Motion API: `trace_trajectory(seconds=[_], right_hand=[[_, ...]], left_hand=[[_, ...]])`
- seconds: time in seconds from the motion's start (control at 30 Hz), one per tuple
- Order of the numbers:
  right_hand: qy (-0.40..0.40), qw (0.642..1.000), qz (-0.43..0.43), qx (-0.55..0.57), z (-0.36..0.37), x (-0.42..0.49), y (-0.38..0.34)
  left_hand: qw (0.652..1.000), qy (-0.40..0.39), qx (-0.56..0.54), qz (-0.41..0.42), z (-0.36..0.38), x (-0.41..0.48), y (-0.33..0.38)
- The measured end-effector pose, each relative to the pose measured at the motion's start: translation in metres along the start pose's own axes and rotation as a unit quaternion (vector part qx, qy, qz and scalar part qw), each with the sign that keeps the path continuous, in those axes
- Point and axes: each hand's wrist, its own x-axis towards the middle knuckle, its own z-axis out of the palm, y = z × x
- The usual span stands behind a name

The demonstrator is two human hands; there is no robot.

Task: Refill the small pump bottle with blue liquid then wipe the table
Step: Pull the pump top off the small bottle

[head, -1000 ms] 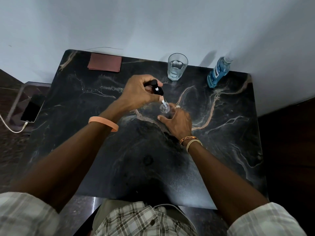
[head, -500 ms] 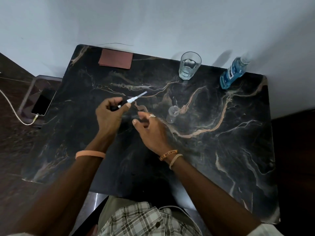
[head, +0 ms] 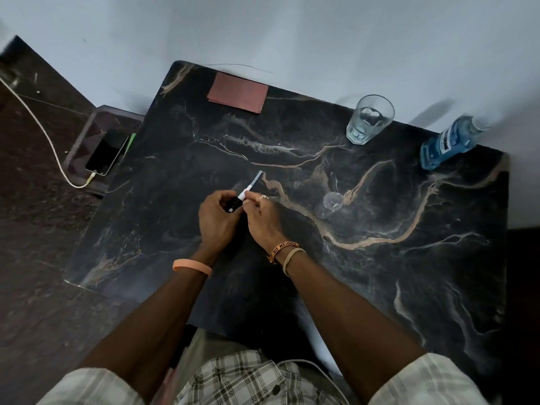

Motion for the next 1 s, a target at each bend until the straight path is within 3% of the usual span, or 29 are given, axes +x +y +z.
trace_trajectory(seconds=[0.3, 0.53, 0.67, 0.77, 0.9, 1.0], right_hand=[[0.004, 1.0, -0.013, 0.01, -0.003, -0.003, 0.0], [0.05, 0.99, -0.129, 0.024, -0.046, -0.019, -0.03], [0.179, 0.957, -0.225, 0.041, -0.101, -0.021, -0.058], [0.308, 0.916, -0.24, 0.096, -0.156, -0.018, -0.071], [0.464, 0.849, -0.211, 0.136, -0.241, -0.006, -0.062], [0.531, 0.822, -0.163, 0.127, -0.292, 0.005, -0.038]], left_hand=[[0.999, -0.016, 0.041, 0.006, -0.005, 0.004, -0.004], [0.994, 0.013, 0.065, 0.083, -0.02, 0.014, 0.019], [0.973, 0.083, 0.059, 0.209, -0.017, 0.036, 0.069], [0.957, 0.085, 0.031, 0.274, 0.005, 0.049, 0.127], [0.946, -0.029, 0.003, 0.324, 0.052, 0.058, 0.205], [0.928, -0.124, 0.009, 0.351, 0.097, 0.058, 0.247]])
